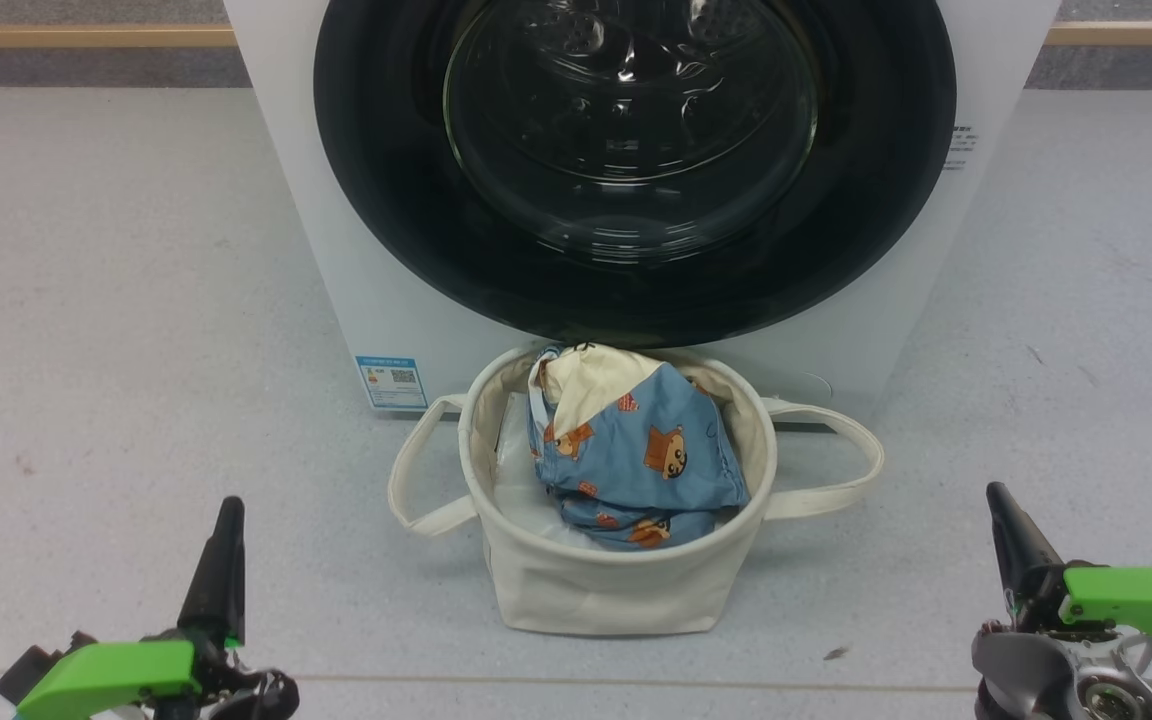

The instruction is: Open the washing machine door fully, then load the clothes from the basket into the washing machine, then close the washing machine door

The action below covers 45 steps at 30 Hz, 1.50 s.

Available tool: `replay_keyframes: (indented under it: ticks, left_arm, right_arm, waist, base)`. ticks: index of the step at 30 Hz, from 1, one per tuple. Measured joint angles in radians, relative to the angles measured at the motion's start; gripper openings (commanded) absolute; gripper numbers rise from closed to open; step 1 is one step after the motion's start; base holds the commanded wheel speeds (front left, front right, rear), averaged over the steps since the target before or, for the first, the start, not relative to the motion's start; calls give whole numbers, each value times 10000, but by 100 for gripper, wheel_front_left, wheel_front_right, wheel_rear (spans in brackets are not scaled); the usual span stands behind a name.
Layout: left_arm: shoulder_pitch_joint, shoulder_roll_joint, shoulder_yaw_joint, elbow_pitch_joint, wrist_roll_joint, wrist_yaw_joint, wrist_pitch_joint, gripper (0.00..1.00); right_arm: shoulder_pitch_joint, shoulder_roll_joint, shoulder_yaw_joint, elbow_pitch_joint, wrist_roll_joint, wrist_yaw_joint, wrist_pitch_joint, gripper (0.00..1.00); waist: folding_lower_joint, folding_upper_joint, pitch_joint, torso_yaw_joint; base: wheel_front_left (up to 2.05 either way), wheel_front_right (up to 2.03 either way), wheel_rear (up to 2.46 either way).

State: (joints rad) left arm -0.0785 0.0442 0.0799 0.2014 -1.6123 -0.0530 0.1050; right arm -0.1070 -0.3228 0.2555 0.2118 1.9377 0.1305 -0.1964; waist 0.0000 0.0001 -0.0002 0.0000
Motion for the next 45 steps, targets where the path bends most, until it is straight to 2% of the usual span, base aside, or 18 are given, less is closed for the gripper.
replay_keyframes:
  ticks: [45]
  left_arm:
    - [0,0,2,0,0,0,0,0]
  right_arm:
    - [0,0,2,0,0,0,0,0]
  waist:
    - [0,0,0,0]
  base:
    - [0,0,0]
